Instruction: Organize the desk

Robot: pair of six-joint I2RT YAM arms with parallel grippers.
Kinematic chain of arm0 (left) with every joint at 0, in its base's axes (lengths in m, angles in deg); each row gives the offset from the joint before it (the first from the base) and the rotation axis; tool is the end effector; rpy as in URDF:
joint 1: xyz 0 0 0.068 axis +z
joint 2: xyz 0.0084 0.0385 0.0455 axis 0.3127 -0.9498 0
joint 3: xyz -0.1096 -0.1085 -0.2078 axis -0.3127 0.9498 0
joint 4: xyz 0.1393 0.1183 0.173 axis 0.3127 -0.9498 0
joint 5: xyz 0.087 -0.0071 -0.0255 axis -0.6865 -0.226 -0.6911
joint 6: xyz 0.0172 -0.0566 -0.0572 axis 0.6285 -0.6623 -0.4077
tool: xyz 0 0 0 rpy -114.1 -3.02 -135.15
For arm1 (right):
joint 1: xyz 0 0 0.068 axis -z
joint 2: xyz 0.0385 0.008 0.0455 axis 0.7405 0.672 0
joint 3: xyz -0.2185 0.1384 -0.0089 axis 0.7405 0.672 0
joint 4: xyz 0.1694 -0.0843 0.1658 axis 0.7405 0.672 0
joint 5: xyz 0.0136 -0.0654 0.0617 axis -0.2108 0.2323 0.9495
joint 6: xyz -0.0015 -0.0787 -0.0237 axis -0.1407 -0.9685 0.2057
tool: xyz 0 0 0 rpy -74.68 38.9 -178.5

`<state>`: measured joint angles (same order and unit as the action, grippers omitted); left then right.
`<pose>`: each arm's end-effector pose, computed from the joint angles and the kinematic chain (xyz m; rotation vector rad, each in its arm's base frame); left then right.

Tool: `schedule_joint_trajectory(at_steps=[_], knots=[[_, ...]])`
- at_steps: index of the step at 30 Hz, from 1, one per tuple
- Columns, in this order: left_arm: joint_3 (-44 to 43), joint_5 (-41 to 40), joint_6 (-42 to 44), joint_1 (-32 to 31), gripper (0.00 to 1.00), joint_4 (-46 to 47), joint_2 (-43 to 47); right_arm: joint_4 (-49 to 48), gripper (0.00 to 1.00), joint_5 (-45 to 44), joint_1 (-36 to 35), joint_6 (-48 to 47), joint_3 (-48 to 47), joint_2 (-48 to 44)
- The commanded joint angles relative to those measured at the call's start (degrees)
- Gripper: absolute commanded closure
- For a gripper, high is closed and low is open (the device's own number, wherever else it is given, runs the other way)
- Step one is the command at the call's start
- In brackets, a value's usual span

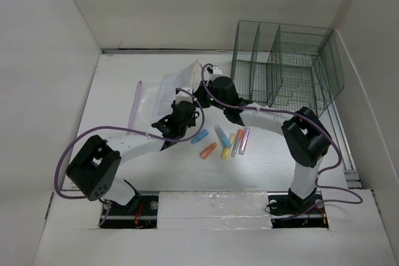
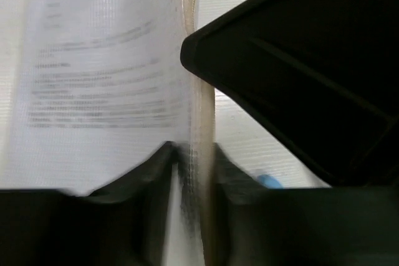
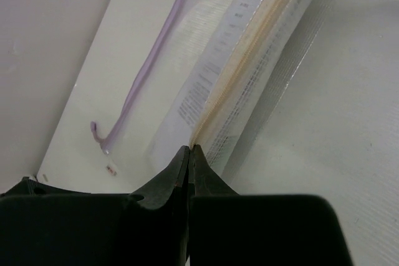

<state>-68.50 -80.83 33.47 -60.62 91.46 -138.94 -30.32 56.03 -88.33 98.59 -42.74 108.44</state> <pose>0.2664 -0.2019 0.2000 0.1251 1.9723 -0.2578 0.3382 0.3010 0.2178 -0.1953 1.9862 0.9939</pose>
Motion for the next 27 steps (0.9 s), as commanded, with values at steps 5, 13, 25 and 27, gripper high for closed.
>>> schedule_joint_trajectory(at_steps=[5,13,25,27], knots=[[-0.3,-3.1,-0.3,-0.9,1.00,1.0,1.8,-2.4,0.82,1.4,0.7,0.1,-0.4,-3.3],[2.6,1.5,0.7,-0.9,1.00,4.3,8.4,6.9,0.05,1.3,1.8,-0.6,-5.6,-0.1],[6.4,7.0,1.8,-0.9,1.00,9.8,7.0,15.6,0.00,-0.5,1.3,-3.5,-14.6,3.5],[6.4,7.1,2.0,-0.9,1.00,10.2,7.1,17.2,0.00,-0.1,1.3,-3.6,-16.3,5.1]])
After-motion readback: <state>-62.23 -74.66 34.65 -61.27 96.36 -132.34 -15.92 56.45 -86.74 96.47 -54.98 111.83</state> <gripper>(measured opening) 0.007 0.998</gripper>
